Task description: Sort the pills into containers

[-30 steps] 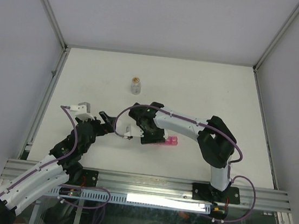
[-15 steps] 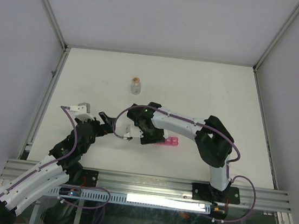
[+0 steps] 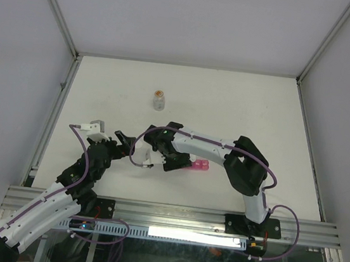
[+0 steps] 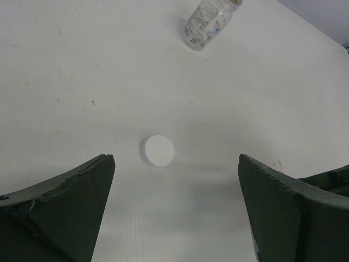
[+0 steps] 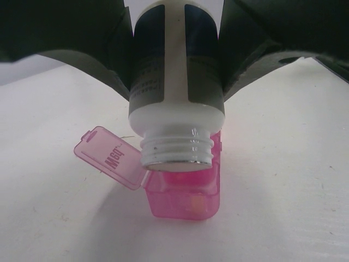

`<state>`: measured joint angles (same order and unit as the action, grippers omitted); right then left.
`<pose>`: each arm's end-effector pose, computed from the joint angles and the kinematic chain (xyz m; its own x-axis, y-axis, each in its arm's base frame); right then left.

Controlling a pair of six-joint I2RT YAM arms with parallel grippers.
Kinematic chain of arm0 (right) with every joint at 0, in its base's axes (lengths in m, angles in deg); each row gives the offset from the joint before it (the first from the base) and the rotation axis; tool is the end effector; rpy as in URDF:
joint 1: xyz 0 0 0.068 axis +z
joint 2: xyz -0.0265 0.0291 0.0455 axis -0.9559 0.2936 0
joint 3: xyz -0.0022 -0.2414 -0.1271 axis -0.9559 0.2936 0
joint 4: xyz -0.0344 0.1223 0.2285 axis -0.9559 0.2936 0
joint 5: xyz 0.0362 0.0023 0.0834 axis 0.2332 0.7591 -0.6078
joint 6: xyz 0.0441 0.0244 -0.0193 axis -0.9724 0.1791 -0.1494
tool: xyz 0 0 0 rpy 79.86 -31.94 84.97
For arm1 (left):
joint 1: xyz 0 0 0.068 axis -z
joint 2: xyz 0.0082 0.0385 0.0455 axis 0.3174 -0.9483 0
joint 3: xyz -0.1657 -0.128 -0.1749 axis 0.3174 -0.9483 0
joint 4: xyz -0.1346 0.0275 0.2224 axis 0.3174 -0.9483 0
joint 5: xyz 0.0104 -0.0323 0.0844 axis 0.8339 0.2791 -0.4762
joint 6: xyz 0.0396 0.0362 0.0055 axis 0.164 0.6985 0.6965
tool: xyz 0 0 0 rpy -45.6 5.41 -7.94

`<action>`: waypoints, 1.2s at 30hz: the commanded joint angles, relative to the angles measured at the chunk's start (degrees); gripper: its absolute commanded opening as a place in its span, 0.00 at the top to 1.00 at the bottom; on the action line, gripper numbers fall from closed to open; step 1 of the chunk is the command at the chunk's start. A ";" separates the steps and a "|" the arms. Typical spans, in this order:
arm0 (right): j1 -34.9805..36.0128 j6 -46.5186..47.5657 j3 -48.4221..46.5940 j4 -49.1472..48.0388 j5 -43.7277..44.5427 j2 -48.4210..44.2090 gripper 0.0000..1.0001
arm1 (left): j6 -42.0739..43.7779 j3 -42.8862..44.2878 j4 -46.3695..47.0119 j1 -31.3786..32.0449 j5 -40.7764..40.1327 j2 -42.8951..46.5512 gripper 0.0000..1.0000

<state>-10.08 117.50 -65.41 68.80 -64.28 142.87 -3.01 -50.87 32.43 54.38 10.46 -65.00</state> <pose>0.1757 0.3224 0.1916 0.3275 -0.9160 0.2318 -0.9234 -0.3622 -0.1268 0.1133 -0.0618 0.1894 -0.3484 -0.4096 -0.8431 -0.0396 0.9051 -0.4233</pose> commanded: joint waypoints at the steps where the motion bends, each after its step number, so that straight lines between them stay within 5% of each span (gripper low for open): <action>1: 0.34 1.40 -1.92 1.97 1.80 0.06 0.99 | -0.49 0.91 1.92 -0.46 -1.14 0.91 0.01; 36: -1.31 1.21 -2.82 1.14 -0.29 0.33 1.00 | -0.10 0.62 1.91 -0.49 -0.51 1.95 0.01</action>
<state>-10.73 118.62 -67.38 71.18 -67.15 143.87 -2.98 -50.89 32.19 54.38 10.44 -63.84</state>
